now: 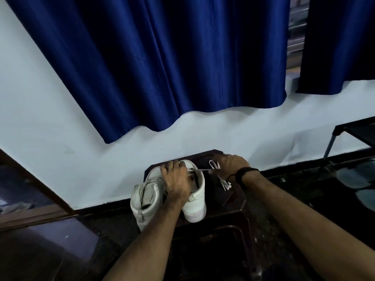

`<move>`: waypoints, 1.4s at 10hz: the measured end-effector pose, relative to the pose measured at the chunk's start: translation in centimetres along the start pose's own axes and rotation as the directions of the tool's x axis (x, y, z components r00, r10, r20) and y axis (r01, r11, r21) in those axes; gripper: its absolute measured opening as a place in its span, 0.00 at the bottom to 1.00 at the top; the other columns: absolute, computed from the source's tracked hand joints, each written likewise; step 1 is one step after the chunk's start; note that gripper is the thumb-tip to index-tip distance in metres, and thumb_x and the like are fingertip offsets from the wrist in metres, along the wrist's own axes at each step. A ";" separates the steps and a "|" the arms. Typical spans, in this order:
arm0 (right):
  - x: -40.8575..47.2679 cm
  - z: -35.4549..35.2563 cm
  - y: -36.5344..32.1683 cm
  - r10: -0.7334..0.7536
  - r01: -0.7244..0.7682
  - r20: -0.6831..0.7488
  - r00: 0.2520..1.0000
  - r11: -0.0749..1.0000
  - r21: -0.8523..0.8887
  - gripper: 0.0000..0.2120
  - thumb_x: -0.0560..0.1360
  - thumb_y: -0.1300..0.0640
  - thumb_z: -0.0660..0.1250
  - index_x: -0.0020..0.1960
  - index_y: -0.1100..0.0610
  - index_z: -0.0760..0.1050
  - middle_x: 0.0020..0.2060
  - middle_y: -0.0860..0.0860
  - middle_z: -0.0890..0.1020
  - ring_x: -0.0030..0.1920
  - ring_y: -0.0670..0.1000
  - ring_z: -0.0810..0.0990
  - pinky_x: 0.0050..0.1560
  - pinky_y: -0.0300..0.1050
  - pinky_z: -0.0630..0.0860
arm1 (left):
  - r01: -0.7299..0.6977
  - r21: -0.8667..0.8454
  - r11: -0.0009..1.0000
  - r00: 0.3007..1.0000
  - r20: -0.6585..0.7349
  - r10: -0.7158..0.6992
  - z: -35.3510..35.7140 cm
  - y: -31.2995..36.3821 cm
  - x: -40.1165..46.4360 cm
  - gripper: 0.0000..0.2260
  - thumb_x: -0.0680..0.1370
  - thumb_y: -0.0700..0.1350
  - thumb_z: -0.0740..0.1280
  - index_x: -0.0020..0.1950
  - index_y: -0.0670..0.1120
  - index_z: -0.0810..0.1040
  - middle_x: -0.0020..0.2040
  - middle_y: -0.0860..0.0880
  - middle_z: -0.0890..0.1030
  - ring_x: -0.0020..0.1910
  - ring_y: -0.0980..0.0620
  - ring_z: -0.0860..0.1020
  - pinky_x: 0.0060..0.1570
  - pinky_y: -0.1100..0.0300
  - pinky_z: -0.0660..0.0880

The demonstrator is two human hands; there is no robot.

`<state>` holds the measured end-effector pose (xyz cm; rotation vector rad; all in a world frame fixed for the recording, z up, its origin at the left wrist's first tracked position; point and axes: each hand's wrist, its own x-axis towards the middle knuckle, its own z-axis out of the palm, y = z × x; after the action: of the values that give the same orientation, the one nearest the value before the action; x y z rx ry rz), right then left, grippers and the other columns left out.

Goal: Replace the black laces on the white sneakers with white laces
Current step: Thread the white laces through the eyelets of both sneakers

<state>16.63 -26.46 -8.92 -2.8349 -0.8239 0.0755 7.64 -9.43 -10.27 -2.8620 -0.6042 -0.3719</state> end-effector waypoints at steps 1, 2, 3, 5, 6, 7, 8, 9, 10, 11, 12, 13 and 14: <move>-1.3 -2.4 0.1 -0.008 0.029 -0.123 0.992 0.985 0.170 0.12 0.76 0.43 0.63 0.52 0.46 0.80 0.53 0.51 0.83 0.52 0.51 0.81 0.51 0.46 0.75 | 0.060 0.001 0.998 0.997 -0.043 -0.060 0.3 0.0 0.1 0.22 0.69 0.52 0.69 0.61 0.49 0.75 0.57 0.49 0.76 0.60 0.47 0.72 0.65 0.47 0.62; -2.7 -6.0 0.7 0.260 0.237 -0.319 0.912 0.303 0.923 0.09 0.78 0.58 0.64 0.42 0.52 0.80 0.51 0.49 0.82 0.49 0.41 0.78 0.49 0.43 0.70 | 0.093 -0.006 0.996 0.993 -0.075 -0.093 0.3 -0.1 -0.3 0.22 0.67 0.51 0.71 0.59 0.49 0.73 0.55 0.48 0.76 0.57 0.46 0.72 0.62 0.49 0.65; -4.3 -7.3 0.7 0.219 0.285 -0.213 0.952 -0.388 0.876 0.11 0.78 0.59 0.59 0.38 0.54 0.71 0.52 0.53 0.82 0.55 0.48 0.79 0.55 0.44 0.69 | 0.123 -0.054 0.991 0.988 -0.087 -0.127 0.1 0.1 -0.8 0.25 0.65 0.52 0.73 0.59 0.48 0.71 0.55 0.48 0.75 0.57 0.46 0.73 0.59 0.49 0.66; -4.6 -3.2 -0.1 0.128 -0.165 0.131 0.983 0.930 0.327 0.21 0.76 0.48 0.66 0.59 0.62 0.66 0.53 0.59 0.78 0.49 0.58 0.79 0.45 0.48 0.70 | 0.192 -0.139 0.972 0.979 -0.049 -0.200 0.0 -0.1 -0.9 0.27 0.67 0.54 0.75 0.60 0.49 0.68 0.57 0.48 0.74 0.58 0.47 0.73 0.57 0.50 0.68; -4.9 -1.8 -0.2 0.149 -0.163 0.103 0.983 0.976 0.143 0.26 0.73 0.47 0.70 0.60 0.59 0.62 0.55 0.59 0.78 0.55 0.60 0.78 0.45 0.46 0.69 | 0.212 -0.171 0.962 0.976 -0.020 -0.219 0.2 0.1 -0.8 0.28 0.67 0.56 0.75 0.61 0.48 0.68 0.57 0.47 0.76 0.57 0.46 0.77 0.54 0.49 0.69; -5.0 -3.7 0.2 0.110 0.013 -0.128 0.986 0.708 0.706 0.10 0.76 0.56 0.68 0.48 0.58 0.66 0.40 0.55 0.77 0.39 0.51 0.79 0.34 0.39 0.70 | 0.250 -0.197 0.948 0.967 0.003 -0.255 0.5 0.0 -0.7 0.28 0.67 0.56 0.75 0.60 0.47 0.67 0.55 0.47 0.78 0.54 0.46 0.80 0.51 0.49 0.71; -5.5 -6.5 1.0 0.346 0.215 -0.259 0.902 0.160 0.963 0.11 0.76 0.67 0.65 0.46 0.53 0.66 0.34 0.50 0.71 0.30 0.46 0.70 0.29 0.34 0.68 | 0.271 -0.189 0.944 0.961 0.005 -0.275 0.8 0.1 -0.5 0.27 0.67 0.58 0.75 0.58 0.47 0.68 0.53 0.47 0.80 0.52 0.45 0.81 0.50 0.50 0.71; -5.2 -5.9 1.7 0.227 -0.045 -0.142 0.963 0.659 0.750 0.19 0.74 0.58 0.69 0.61 0.49 0.66 0.40 0.51 0.78 0.36 0.50 0.78 0.36 0.41 0.76 | 0.267 -0.148 0.952 0.962 -0.012 -0.272 0.9 0.0 -0.4 0.28 0.67 0.60 0.74 0.59 0.47 0.71 0.55 0.47 0.80 0.52 0.47 0.81 0.52 0.51 0.71; -5.6 -3.8 1.4 0.080 -0.096 0.090 0.993 0.977 0.188 0.11 0.70 0.45 0.69 0.51 0.46 0.81 0.47 0.51 0.83 0.49 0.53 0.82 0.48 0.44 0.77 | 0.265 -0.136 0.955 0.962 -0.025 -0.271 0.9 0.0 -0.4 0.29 0.67 0.61 0.74 0.60 0.48 0.72 0.56 0.47 0.79 0.54 0.47 0.80 0.52 0.52 0.71; -6.8 -3.8 1.4 -0.189 0.053 0.249 0.950 0.883 0.467 0.08 0.76 0.54 0.68 0.44 0.55 0.84 0.34 0.45 0.84 0.37 0.40 0.80 0.38 0.34 0.71 | 0.265 -0.146 0.953 0.962 -0.024 -0.272 0.8 0.1 -0.6 0.28 0.67 0.60 0.74 0.60 0.48 0.73 0.56 0.48 0.79 0.54 0.47 0.80 0.53 0.52 0.71; -7.4 -3.2 1.4 -0.264 0.020 0.474 0.840 0.888 0.460 0.11 0.79 0.63 0.63 0.59 0.66 0.78 0.33 0.38 0.81 0.25 0.31 0.74 0.31 0.28 0.70 | 0.270 -0.144 0.952 0.961 -0.022 -0.276 0.7 0.1 -0.5 0.28 0.67 0.60 0.75 0.60 0.48 0.73 0.57 0.48 0.79 0.54 0.47 0.80 0.54 0.52 0.71; -7.1 -1.1 1.6 -0.216 0.001 0.562 0.798 0.934 0.357 0.14 0.78 0.60 0.65 0.58 0.68 0.79 0.38 0.47 0.85 0.28 0.37 0.79 0.40 0.36 0.76 | 0.274 -0.143 0.951 0.960 -0.015 -0.279 0.7 -0.1 -0.5 0.28 0.67 0.60 0.75 0.60 0.48 0.73 0.56 0.47 0.80 0.54 0.47 0.80 0.54 0.52 0.71; -7.2 -1.1 0.6 -0.240 0.170 0.537 0.809 0.969 0.177 0.10 0.74 0.53 0.69 0.51 0.56 0.84 0.45 0.52 0.86 0.49 0.51 0.83 0.54 0.47 0.78 | 0.277 -0.148 0.949 0.959 -0.023 -0.283 0.6 0.0 -0.5 0.28 0.66 0.60 0.76 0.59 0.47 0.74 0.56 0.47 0.80 0.53 0.47 0.81 0.53 0.53 0.72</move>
<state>10.96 -31.03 -7.99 -2.6012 -1.1821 0.9265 7.32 -9.49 -11.01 -2.8949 -1.0200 -0.5408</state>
